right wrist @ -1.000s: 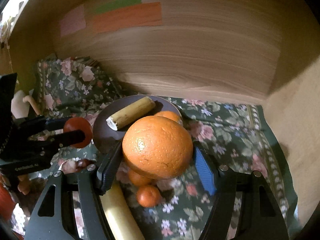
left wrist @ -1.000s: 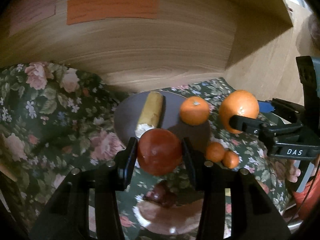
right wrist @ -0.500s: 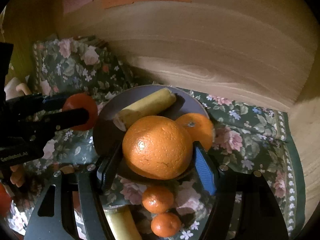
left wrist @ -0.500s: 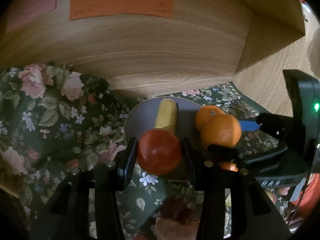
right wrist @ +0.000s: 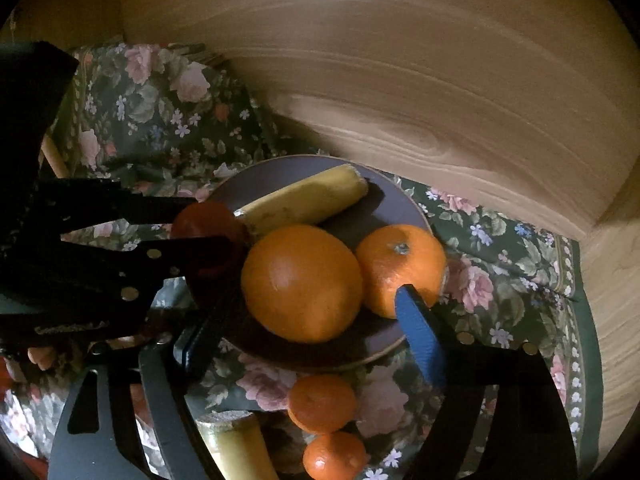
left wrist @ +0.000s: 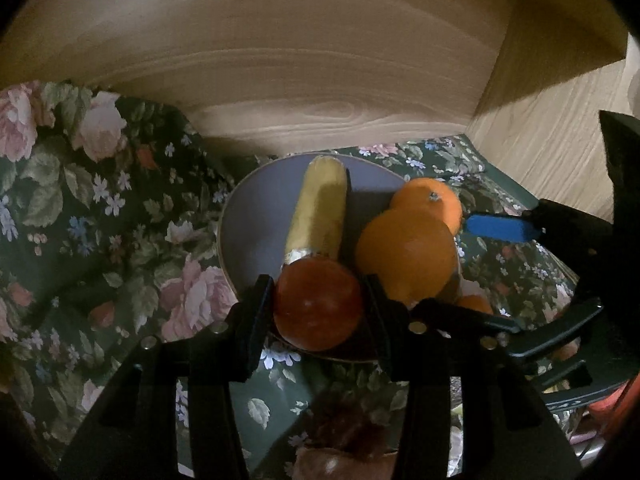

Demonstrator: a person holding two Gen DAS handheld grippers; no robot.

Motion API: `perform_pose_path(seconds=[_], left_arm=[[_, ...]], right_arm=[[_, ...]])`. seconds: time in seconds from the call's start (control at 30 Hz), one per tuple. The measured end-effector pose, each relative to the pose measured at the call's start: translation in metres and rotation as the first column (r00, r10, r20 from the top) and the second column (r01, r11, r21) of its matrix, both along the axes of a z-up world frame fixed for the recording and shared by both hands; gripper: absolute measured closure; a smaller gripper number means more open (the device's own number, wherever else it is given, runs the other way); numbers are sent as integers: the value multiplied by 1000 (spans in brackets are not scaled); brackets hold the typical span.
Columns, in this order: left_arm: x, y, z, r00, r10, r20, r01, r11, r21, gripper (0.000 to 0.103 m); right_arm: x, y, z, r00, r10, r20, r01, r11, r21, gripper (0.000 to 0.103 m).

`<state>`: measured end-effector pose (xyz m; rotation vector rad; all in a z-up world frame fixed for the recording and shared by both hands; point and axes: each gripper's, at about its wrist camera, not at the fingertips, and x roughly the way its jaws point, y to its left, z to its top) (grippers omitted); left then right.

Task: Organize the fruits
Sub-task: 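Set the grapefruit on the plate with the right tool while the left tool sets the tomato beside it, then withdraw both open tools from the plate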

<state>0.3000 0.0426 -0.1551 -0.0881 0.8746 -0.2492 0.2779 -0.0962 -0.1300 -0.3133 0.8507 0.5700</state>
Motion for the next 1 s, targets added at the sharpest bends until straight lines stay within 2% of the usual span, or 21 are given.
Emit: perform_pose_path(seconds=[0.2,0.27,0.33,0.37,0.67,1.0], left_arm=[[1,-2,0,1000,4,-17,-4,1000,-1,56],[-1,-2,3,1000,3,-7,-3,1000,-8,51],[-5,-4,9,1000,14,26,-14,1000,7,37],[-8,-6,14,999,19,49,-20,1000,20,36],[-42,-9,37,994,19,104,-23,999,38,33],[-91,-4,16,998,37,44,-40,998,55,29]], right_arm=[[-11,-9,8,1000,-20,9,20,1000,23,22],[-13,-10,11,1000,-26,15,26,999,30,22],[-18,-15,14,999,-34,20,33,999,41,22],[-22,-17,16,999,-37,23,36,998,46,22],[-51,-42,19,997,-76,24,74,994,76,21],[-91,-59,-2,996,-83,-32,86,990,116,21]])
